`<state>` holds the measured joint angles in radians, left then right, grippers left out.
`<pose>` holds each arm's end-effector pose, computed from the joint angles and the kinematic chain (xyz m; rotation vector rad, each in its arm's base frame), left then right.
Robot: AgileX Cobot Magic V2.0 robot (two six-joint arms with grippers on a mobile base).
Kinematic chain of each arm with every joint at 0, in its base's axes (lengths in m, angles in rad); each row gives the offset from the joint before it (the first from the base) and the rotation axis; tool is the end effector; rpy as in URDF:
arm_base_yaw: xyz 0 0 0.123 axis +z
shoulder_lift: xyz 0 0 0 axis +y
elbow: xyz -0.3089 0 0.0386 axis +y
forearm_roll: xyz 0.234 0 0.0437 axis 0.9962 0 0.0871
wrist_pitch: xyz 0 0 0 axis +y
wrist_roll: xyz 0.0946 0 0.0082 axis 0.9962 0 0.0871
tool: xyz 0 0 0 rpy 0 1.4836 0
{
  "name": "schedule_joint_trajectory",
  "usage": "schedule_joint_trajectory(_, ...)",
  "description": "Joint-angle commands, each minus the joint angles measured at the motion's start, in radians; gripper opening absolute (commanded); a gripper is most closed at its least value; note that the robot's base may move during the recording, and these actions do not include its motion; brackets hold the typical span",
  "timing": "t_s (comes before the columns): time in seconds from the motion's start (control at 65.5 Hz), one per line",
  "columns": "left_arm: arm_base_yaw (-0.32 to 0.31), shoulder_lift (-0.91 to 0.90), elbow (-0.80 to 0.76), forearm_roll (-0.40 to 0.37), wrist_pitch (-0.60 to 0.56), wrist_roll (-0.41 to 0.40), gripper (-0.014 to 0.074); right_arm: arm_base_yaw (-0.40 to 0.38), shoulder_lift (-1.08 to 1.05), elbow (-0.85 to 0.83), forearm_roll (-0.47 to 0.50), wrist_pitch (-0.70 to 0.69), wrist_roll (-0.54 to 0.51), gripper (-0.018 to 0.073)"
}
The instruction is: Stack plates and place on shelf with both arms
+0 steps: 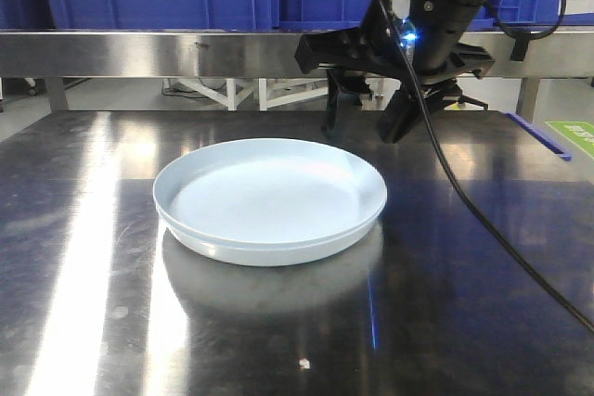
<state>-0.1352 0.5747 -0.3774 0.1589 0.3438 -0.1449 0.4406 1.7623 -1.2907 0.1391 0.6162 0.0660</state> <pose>0.0850 -0.0064 0.2790 0.1076 2.0173 -0.0288 0.3372 0.1674 0.2720 -0.3685 2.5722 0.3337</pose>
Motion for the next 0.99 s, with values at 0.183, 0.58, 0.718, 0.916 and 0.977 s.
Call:
schedule_joint_trajectory(0.183,-0.008,0.003,-0.027,0.003,-0.079,-0.004,0.0088,-0.004,-0.031,-0.036,0.004,-0.024,-0.005,0.0477)
schedule_joint_trajectory(0.58,-0.008,0.003,-0.027,0.003,-0.079,-0.004,0.0088,-0.012,0.007,-0.036,0.003,-0.01,-0.005,0.0477)
schedule_joint_trajectory(0.718,-0.008,0.003,-0.027,0.003,-0.079,-0.004,0.0088,-0.012,0.025,-0.036,0.003,-0.002,-0.005,0.0477)
schedule_joint_trajectory(0.916,-0.008,0.003,-0.027,0.003,-0.079,-0.004,0.0088,-0.012,0.037,-0.036,0.004,0.006,-0.005,0.0476)
schedule_joint_trajectory(0.977,-0.008,0.003,-0.027,0.003,-0.079,-0.004,0.0088,-0.012,0.04,-0.036,0.004,0.005,-0.005,0.0459)
